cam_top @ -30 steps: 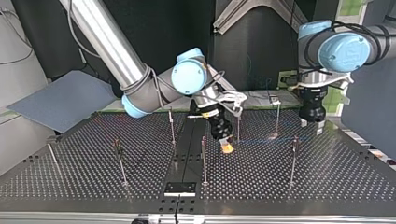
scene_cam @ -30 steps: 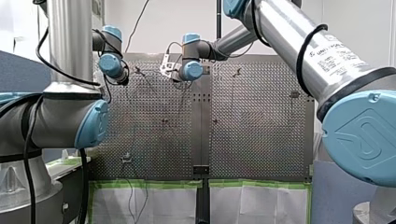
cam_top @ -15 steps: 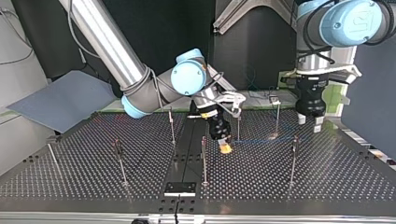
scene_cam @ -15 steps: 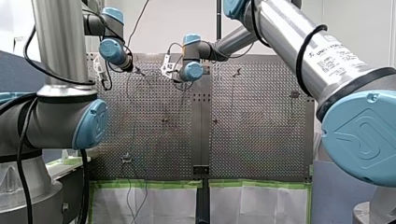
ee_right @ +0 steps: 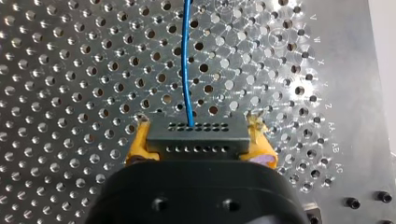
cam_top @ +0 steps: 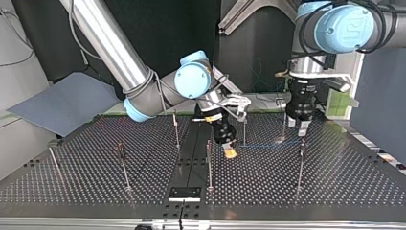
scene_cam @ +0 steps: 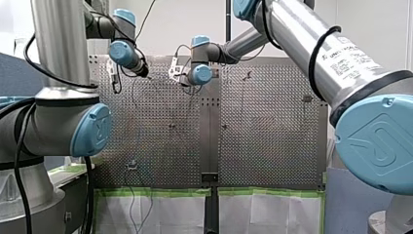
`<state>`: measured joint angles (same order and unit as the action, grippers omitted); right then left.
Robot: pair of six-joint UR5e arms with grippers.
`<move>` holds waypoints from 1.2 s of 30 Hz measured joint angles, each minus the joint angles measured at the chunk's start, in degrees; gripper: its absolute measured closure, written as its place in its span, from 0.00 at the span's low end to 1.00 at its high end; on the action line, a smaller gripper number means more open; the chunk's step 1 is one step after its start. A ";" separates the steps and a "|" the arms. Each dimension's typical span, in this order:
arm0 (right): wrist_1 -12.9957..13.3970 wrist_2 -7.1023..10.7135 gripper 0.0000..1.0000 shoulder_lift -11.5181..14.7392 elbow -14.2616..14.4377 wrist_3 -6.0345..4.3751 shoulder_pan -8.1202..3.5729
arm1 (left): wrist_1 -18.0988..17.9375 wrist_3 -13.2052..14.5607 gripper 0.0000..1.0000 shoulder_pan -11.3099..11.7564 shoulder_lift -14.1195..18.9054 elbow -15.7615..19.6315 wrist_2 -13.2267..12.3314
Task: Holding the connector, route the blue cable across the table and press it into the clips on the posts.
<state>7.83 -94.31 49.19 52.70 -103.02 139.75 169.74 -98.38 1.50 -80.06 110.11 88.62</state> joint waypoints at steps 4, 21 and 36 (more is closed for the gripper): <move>0.00 0.02 1.00 0.00 0.00 0.03 -0.19 | -0.61 1.85 0.00 -0.63 -1.37 -0.62 0.00; -0.05 0.09 1.00 0.00 0.00 0.13 -0.73 | -4.96 3.39 0.00 -4.31 -7.71 -5.93 3.18; -0.08 0.08 1.00 0.00 0.00 0.17 -0.82 | -7.88 2.92 0.00 -4.83 -15.09 -10.14 5.36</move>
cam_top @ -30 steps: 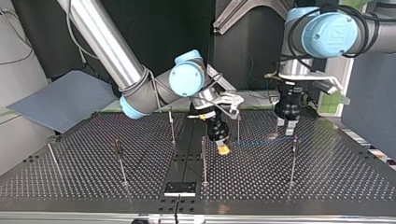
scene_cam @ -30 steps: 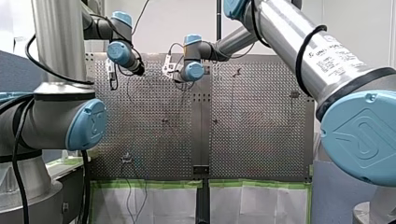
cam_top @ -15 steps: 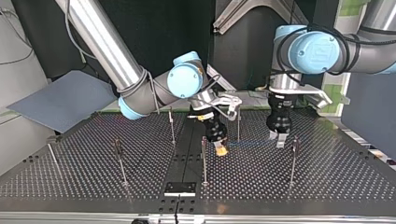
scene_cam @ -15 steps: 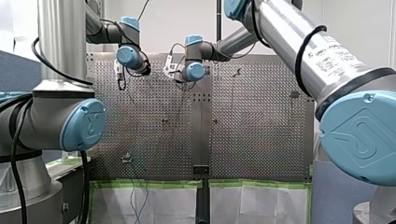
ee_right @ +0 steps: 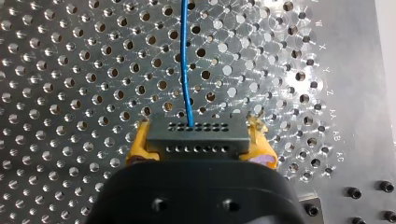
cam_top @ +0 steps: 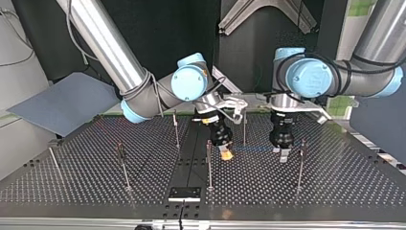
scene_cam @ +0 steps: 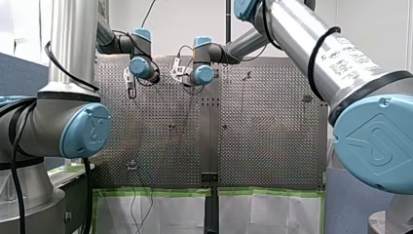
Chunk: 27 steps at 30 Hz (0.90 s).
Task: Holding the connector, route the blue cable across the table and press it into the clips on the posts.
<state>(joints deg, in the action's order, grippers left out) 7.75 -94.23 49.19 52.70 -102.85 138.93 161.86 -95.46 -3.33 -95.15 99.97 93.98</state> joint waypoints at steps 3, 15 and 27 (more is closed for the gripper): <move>0.00 0.00 1.00 0.00 0.00 0.00 0.00 | -0.40 -0.55 0.17 0.11 -1.45 -0.10 0.48; -0.10 0.00 1.00 0.00 0.00 -0.02 0.06 | -1.12 -1.96 1.00 0.27 -3.82 -0.09 1.06; -0.29 -0.41 1.00 -0.02 1.59 -0.13 0.17 | 1.44 -3.30 1.00 0.04 -3.78 0.09 2.11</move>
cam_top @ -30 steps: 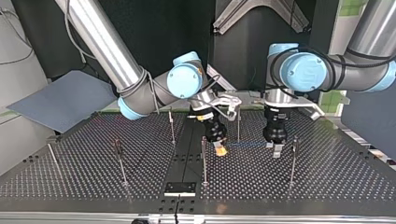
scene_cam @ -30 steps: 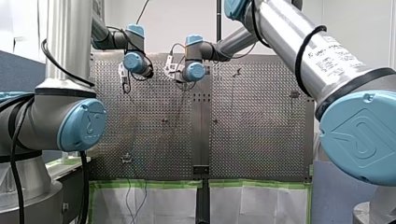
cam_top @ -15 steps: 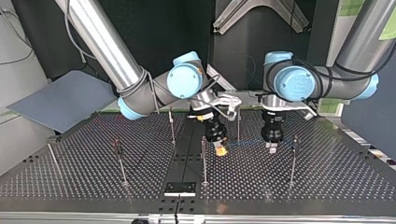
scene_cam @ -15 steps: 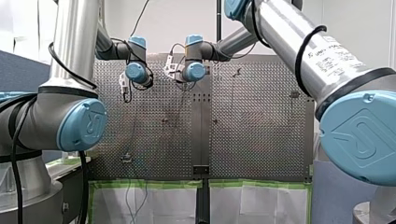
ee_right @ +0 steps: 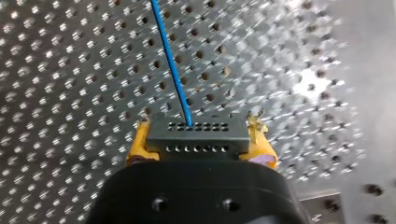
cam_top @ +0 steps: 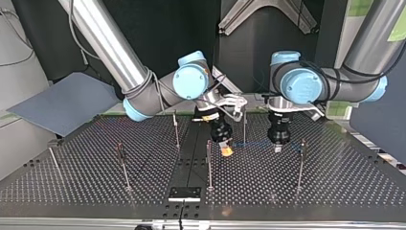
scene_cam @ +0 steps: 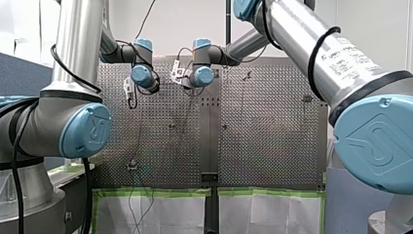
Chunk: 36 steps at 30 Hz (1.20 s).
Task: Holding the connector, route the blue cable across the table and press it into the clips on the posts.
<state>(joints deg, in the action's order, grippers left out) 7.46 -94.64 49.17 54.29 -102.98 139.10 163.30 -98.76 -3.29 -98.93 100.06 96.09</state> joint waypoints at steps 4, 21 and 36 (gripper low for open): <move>0.09 -0.69 1.00 0.01 2.10 0.26 -0.04 | 0.78 0.02 1.00 -0.36 1.14 1.44 1.77; 0.08 -0.86 1.00 0.02 3.36 0.39 -0.08 | -5.61 -1.85 1.00 -2.14 5.85 11.01 2.40; 0.07 -0.87 1.00 0.03 3.36 0.39 -0.10 | -6.76 -1.32 1.00 -5.00 2.89 17.34 2.92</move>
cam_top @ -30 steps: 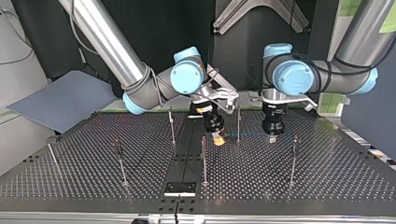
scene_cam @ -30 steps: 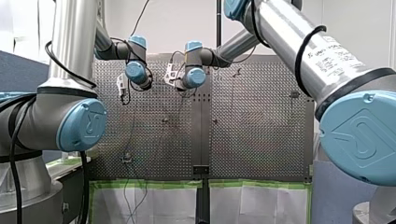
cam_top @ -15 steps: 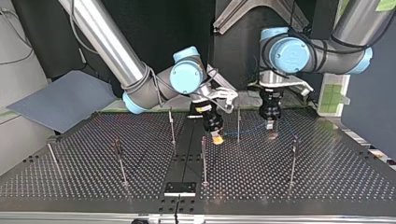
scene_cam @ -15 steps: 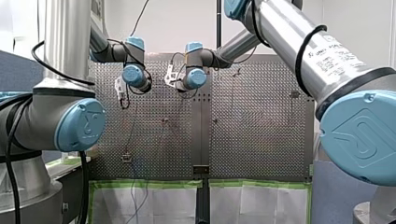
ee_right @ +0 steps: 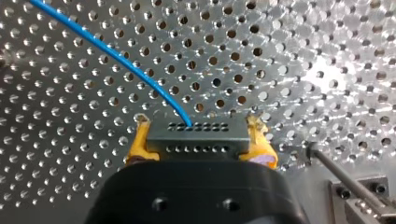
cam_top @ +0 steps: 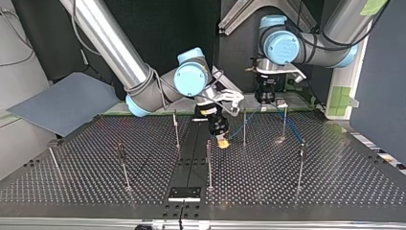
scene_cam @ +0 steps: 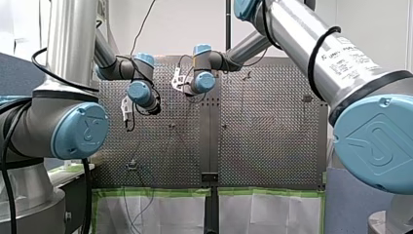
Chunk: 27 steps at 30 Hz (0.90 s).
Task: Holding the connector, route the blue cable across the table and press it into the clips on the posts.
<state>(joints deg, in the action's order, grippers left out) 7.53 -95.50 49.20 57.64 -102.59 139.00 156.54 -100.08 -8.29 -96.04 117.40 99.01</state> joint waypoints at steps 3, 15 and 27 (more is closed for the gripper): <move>0.00 0.00 1.00 0.00 0.01 0.00 0.01 | -0.58 -0.13 1.00 -0.20 -0.12 0.13 0.52; 0.00 0.01 1.00 0.00 0.00 0.00 0.02 | -2.18 -0.34 1.00 -0.54 -0.18 0.33 1.87; 0.00 0.01 1.00 -0.01 0.00 0.00 0.02 | -3.19 -0.50 0.60 -0.61 -0.29 0.40 3.60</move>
<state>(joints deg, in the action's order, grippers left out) 7.53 -95.50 49.19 57.65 -102.59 139.02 153.35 -100.58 -8.90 -96.33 117.81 102.61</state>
